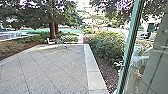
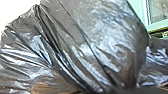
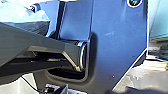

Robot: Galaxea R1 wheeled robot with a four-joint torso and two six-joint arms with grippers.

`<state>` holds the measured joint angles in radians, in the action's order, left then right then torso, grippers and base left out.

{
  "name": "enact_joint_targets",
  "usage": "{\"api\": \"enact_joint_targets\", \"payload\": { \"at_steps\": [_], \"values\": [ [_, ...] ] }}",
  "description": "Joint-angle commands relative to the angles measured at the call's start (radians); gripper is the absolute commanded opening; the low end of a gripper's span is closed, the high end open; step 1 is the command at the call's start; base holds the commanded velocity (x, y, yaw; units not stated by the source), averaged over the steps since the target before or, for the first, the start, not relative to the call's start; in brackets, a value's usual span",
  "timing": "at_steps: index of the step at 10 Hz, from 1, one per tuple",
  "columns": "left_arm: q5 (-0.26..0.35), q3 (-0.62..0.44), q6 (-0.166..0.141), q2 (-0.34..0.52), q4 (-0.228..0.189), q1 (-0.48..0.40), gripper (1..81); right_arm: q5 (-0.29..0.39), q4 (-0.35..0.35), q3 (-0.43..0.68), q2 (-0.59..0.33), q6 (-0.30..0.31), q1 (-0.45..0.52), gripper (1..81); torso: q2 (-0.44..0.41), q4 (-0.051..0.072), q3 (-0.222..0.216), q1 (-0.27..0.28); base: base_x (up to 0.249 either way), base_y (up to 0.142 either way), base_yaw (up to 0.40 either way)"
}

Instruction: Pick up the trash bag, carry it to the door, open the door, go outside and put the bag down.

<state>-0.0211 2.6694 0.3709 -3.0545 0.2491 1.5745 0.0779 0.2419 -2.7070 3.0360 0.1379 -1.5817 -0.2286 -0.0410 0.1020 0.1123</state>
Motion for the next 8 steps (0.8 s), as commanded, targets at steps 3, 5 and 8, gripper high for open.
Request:
{"api": "enact_joint_targets", "payload": {
  "at_steps": [3,5,8],
  "values": [
    [0.066,-0.009,0.011,-0.008,-0.018,-0.041,1.0,0.059,0.002,0.007,0.0,-0.003,0.047,81.1,0.0,0.0,0.0,0.0,0.114,0.0,0.0],
    [0.066,-0.009,0.011,-0.008,-0.018,-0.041,1.0,0.059,0.002,0.007,0.0,-0.003,0.048,81.1,0.0,0.0,0.0,0.0,0.113,0.0,0.0],
    [0.066,-0.009,0.01,-0.009,-0.018,-0.041,1.0,0.057,0.002,0.006,0.0,-0.003,0.045,81.1,0.0,0.0,0.0,0.0,0.111,0.0,0.0]
  ]
}}
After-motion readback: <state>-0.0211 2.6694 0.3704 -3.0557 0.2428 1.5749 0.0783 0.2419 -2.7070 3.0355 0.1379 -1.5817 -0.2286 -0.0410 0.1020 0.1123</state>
